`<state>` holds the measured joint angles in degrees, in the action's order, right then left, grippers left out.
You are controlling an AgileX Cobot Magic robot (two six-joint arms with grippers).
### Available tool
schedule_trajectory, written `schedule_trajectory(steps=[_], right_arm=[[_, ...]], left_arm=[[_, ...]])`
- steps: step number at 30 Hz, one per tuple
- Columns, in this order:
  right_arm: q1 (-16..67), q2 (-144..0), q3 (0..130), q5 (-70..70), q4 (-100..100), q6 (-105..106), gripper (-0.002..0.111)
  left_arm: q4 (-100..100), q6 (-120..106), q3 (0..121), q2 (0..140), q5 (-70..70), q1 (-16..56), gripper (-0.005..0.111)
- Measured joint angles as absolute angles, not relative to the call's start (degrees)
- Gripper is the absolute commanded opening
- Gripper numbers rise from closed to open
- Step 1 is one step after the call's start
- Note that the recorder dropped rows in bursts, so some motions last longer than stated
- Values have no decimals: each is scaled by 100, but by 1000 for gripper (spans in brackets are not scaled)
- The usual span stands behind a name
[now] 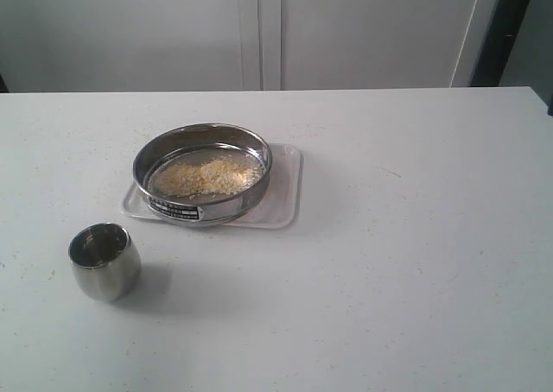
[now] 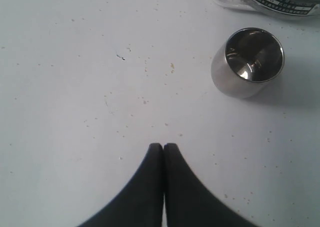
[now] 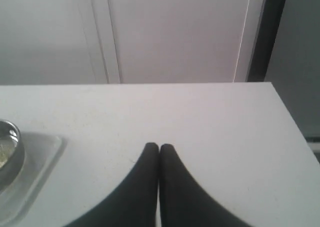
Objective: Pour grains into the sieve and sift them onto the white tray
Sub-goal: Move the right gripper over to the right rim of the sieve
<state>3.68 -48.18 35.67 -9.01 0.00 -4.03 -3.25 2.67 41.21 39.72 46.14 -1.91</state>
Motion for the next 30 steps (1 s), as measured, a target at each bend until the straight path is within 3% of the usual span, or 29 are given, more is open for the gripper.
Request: schedule_trajectory(steps=[10, 30], right_arm=[[462, -6453, 4963, -2181, 0, -272, 0], [2247, -9745, 8044, -4097, 76, -238, 0]], left_arm=[[-325, 267, 4121, 3972, 4601, -191, 0], [-325, 267, 4121, 3972, 4580, -191, 0]])
